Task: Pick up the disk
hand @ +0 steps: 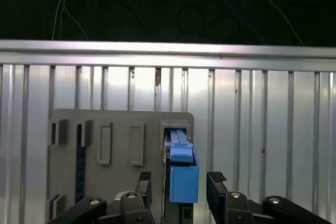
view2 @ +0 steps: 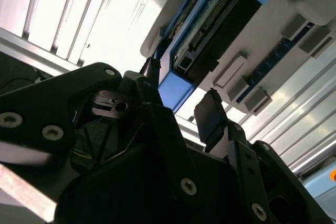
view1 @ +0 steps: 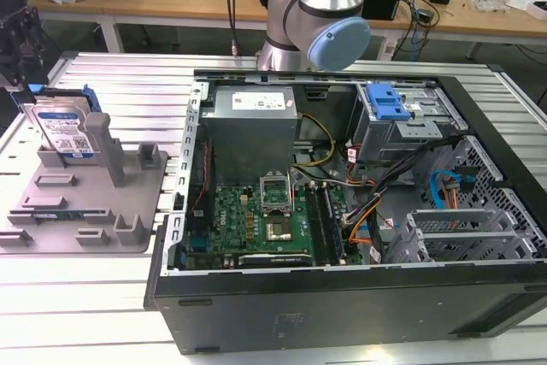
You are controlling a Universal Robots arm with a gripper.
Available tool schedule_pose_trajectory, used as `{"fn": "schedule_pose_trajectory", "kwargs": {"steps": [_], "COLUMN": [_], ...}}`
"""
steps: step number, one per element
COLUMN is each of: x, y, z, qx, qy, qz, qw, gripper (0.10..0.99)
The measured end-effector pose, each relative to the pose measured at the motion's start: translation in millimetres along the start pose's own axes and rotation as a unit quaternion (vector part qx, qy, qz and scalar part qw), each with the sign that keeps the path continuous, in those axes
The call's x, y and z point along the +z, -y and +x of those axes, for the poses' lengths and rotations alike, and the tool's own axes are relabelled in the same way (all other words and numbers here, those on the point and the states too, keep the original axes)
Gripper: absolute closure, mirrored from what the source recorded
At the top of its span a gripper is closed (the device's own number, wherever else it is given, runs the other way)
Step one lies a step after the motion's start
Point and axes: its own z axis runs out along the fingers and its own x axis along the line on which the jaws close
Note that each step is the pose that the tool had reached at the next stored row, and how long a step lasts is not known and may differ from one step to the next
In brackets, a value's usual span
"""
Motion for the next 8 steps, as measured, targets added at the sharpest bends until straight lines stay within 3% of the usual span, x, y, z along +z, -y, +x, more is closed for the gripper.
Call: {"fn": "schedule_pose_trajectory", "kwargs": {"steps": [8], "x": [10.3], "y": [-0.9], "z": [-1.8], "qx": [0.0], "qy": [-0.0028], "qz": [-0.0001], "qw": [1.0], "gripper": [0.545]}}
